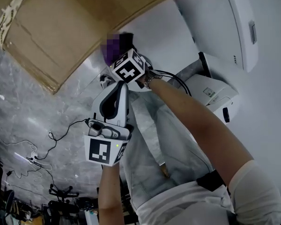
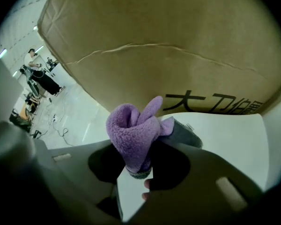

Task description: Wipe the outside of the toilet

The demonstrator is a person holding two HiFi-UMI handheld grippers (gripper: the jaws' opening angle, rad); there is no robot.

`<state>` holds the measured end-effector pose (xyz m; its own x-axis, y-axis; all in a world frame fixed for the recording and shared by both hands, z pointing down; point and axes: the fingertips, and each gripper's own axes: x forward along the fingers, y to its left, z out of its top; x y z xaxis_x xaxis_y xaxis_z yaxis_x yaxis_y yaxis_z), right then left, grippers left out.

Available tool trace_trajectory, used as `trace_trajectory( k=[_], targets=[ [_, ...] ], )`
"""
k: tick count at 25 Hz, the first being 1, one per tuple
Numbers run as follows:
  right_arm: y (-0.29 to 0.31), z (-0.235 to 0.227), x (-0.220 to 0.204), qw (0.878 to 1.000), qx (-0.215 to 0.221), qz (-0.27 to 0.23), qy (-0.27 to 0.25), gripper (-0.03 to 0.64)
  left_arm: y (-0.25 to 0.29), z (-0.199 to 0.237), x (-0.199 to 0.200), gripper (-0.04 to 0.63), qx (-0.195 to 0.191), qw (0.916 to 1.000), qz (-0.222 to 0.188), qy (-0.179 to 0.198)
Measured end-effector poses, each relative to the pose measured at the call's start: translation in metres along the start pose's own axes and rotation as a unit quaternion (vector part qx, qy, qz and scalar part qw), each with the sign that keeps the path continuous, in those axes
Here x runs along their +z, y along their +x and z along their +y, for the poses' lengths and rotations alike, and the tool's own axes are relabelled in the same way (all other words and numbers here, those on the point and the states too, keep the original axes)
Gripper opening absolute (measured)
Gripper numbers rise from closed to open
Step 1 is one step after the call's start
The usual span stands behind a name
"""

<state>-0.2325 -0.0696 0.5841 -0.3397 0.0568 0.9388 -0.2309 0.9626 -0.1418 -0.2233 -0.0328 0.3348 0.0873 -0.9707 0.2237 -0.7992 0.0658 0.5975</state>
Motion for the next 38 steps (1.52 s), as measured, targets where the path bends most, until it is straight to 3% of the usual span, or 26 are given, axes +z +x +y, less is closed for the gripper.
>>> trace_trajectory(
  k=[4,8,11,14,17,24,30,34,38],
  targets=[
    [-0.004,0.034,-0.025,0.997,0.064,0.022,-0.042,0.123,0.006,-0.014,0.009,0.005,0.026,0.9996,-0.014,0.004],
    [-0.029,0.030,-0.036,0.995,0.079,0.011,-0.062,0.123,0.023,-0.033,0.015,0.005,0.048,0.9983,-0.034,0.005],
    [-0.049,0.002,-0.035,0.994,0.077,-0.016,-0.071,0.123,0.041,-0.055,0.013,0.005,0.045,0.9983,-0.034,0.012],
    [-0.065,-0.055,-0.040,0.997,0.039,-0.035,-0.063,0.123,0.062,-0.080,0.006,0.005,0.035,0.9988,-0.027,0.021],
    [-0.081,-0.127,-0.055,0.999,-0.014,-0.034,-0.011,0.123,0.079,-0.100,0.002,0.005,0.033,0.9989,-0.023,0.024],
    [-0.112,-0.253,-0.092,0.991,-0.101,-0.025,0.084,0.123,0.108,-0.127,0.002,0.005,0.029,0.9991,-0.019,0.025],
    [-0.104,-0.287,-0.111,0.986,-0.115,-0.022,0.117,0.123,0.108,-0.122,0.000,0.005,0.023,0.9993,-0.022,0.021],
    [-0.101,-0.283,-0.109,0.980,-0.139,-0.041,0.140,0.121,0.091,-0.100,-0.016,0.005,0.027,0.9994,-0.014,0.016],
    [-0.098,-0.273,-0.110,0.974,-0.145,-0.028,0.173,0.121,0.063,-0.083,-0.021,0.005,0.036,0.9991,-0.011,0.017]
  ],
)
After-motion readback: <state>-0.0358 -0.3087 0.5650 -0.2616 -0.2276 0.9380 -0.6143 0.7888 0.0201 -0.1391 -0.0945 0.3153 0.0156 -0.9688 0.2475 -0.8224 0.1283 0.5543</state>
